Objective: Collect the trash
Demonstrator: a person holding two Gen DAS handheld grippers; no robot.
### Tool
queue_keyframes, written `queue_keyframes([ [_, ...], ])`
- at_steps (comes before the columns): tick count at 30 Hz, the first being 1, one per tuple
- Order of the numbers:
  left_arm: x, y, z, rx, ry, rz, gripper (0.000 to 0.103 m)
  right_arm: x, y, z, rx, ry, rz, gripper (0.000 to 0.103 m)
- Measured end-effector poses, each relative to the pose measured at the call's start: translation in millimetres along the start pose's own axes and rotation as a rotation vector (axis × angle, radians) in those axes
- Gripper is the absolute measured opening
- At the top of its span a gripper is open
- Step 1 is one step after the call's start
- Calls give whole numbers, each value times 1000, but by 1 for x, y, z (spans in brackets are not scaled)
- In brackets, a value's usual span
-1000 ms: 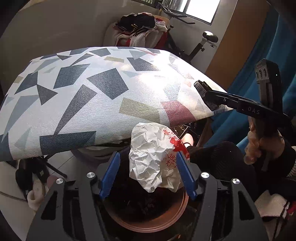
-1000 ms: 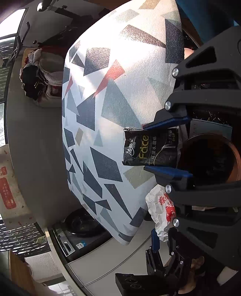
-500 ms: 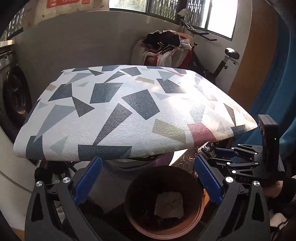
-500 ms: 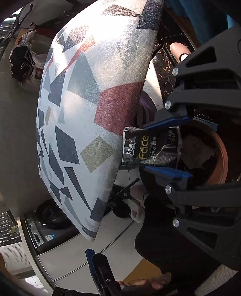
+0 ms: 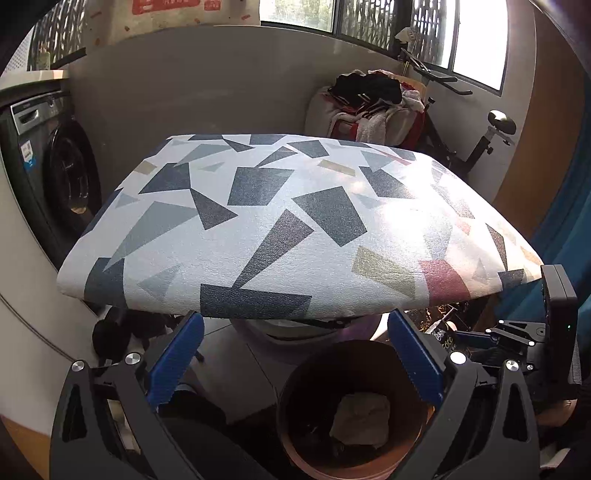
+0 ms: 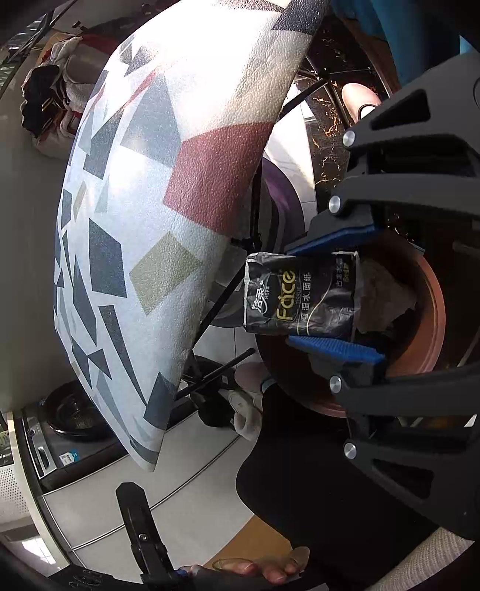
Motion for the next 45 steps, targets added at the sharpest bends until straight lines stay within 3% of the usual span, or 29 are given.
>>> queue_keyframes([
  [1, 0, 2, 0, 20, 1, 2, 97, 0, 0, 0, -5, -2, -1, 62],
  [3, 0, 3, 1, 47, 6, -5, 97, 2, -2, 2, -34, -16, -4, 86],
  [6, 2, 3, 4, 32, -13, 1, 97, 5, -7, 5, -65, -33, -13, 94],
  [16, 19, -4, 14, 34, -50, -49, 97, 29, -32, 25, -164, -86, -50, 97],
  [24, 95, -24, 58, 62, -221, -140, 97, 104, -64, 95, -237, -248, -98, 97],
  [31, 142, -42, 77, 33, -237, -139, 97, 147, -81, 154, -257, -345, -139, 97],
  [34, 149, -50, 82, 3, -233, -138, 97, 155, -85, 168, -250, -366, -158, 97],
  [45, 152, -60, 87, 9, -239, -167, 97, 161, -86, 184, -242, -384, -176, 97],
])
Point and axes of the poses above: each gripper's, at about its wrist camera, not at the fingertips, and z roughly against the way its jaws point, y to its left, x to its top, the point moved 7 cm from there along -z, roughly the way its jaws point, and after that the axes turned 11 degrees about -x, right-handed, at the moved point
